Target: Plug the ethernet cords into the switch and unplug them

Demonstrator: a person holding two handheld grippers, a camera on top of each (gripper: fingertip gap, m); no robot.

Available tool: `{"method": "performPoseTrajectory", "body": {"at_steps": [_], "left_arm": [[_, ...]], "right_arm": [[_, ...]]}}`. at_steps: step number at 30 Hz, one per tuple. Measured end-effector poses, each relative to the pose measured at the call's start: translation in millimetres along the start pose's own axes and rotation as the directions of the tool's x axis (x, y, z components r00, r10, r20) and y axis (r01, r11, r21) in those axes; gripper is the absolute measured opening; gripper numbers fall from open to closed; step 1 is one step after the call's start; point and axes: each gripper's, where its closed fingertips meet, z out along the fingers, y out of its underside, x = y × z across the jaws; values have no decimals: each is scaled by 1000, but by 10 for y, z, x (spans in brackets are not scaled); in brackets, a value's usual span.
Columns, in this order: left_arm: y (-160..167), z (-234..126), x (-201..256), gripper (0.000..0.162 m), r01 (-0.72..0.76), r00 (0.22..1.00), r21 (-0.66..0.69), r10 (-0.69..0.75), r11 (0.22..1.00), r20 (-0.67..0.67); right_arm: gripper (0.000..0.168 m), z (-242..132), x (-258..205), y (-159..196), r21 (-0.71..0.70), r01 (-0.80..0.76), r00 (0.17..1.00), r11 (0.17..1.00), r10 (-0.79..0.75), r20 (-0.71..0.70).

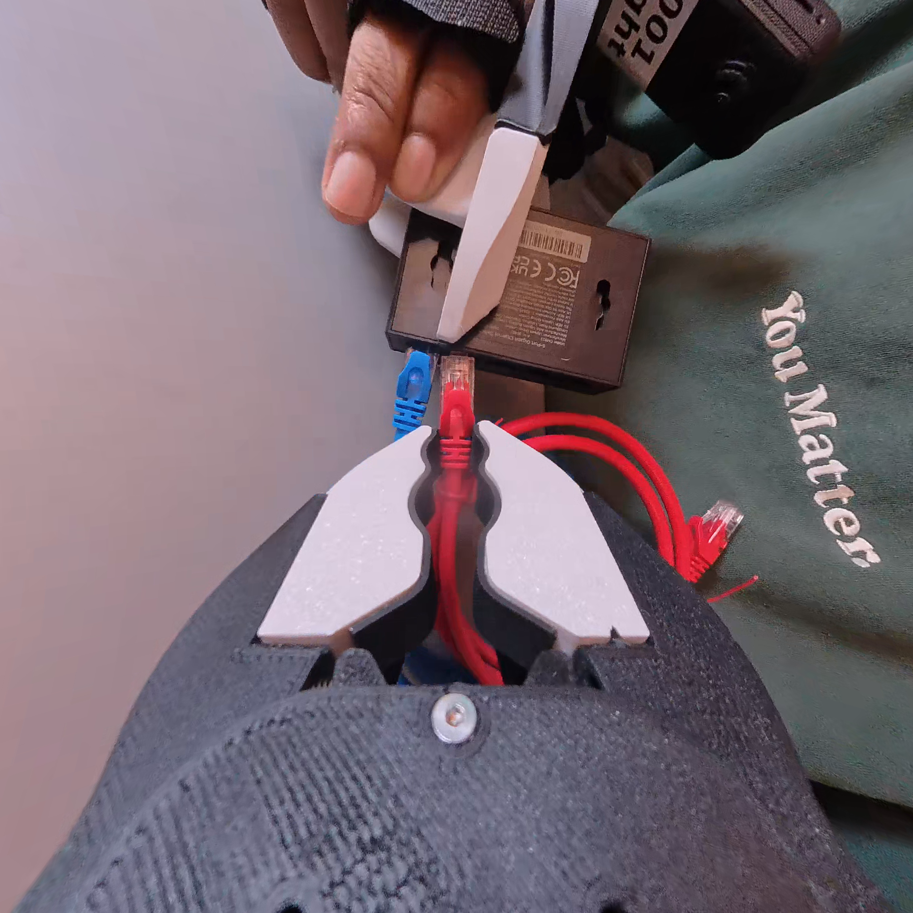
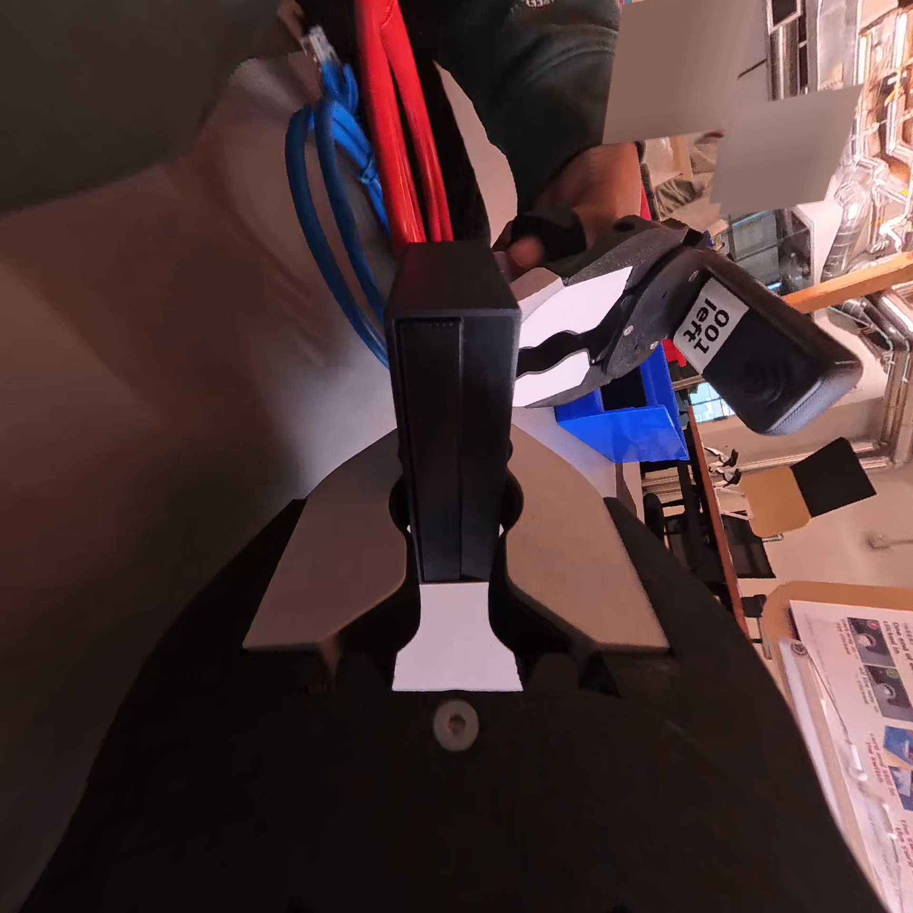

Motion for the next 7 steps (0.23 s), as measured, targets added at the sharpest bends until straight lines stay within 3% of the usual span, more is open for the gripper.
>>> {"method": "performPoseTrajectory", "body": {"at_steps": [1, 7], "left_arm": [[14, 13, -15, 12, 1, 1000, 0, -1, 1000, -4], [85, 81, -24, 12, -85, 996, -28, 85, 996, -4]], "right_arm": [[30, 9, -20, 3, -5, 18, 1000, 1000, -18, 4], [30, 33, -110, 11, 9, 71, 997, 997, -71, 26]]}}
